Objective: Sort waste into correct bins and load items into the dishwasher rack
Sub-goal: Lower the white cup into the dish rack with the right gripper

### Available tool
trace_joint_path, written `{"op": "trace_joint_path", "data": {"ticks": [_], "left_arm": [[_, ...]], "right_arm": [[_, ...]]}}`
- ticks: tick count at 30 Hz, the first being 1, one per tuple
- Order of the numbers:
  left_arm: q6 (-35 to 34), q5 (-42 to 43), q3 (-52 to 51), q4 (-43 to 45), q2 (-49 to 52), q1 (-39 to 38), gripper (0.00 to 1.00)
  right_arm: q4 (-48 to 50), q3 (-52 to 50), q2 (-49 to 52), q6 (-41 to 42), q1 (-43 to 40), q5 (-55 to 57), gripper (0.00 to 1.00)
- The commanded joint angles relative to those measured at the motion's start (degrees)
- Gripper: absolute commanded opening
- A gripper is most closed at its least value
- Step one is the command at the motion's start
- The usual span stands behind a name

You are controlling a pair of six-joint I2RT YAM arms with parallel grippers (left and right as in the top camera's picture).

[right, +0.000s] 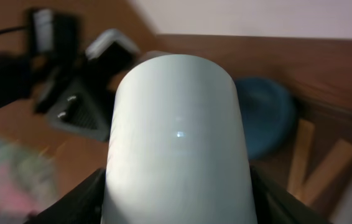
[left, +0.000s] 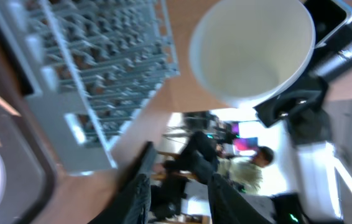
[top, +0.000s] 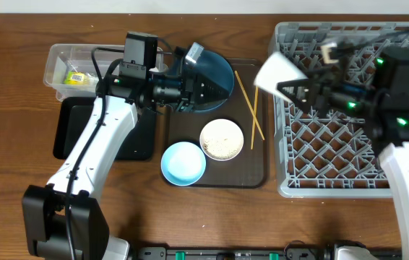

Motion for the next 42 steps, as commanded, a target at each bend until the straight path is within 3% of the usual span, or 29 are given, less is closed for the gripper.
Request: {"op": "trace_joint_path", "data": {"ticks": [1, 9, 18, 42], "left_arm": [[4.3, -10.7, 1.4, -0.4, -0.7, -0.1, 0.35], [7.9, -32.4, 1.4, -5.7, -0.7, -0.1, 0.35], [8.3, -44.1, 1.4, -11.0, -0.7, -0.1, 0.36], [10.8, -45.9, 1.4, -12.7, -0.7, -0.1, 0.36]], "right_arm": [[-5.4, 0.7, -4.5, 3.8, -1.7, 14.9, 0.46], [-32.4, 10.6, -4.9, 3.7, -1.6, 37.9, 0.41], [-48.5, 14.1, 0.1, 2.9, -1.5, 42.8, 0.40], [-49.1, 14.0, 21.7, 2.0, 5.2, 47.7, 0.45]]}}
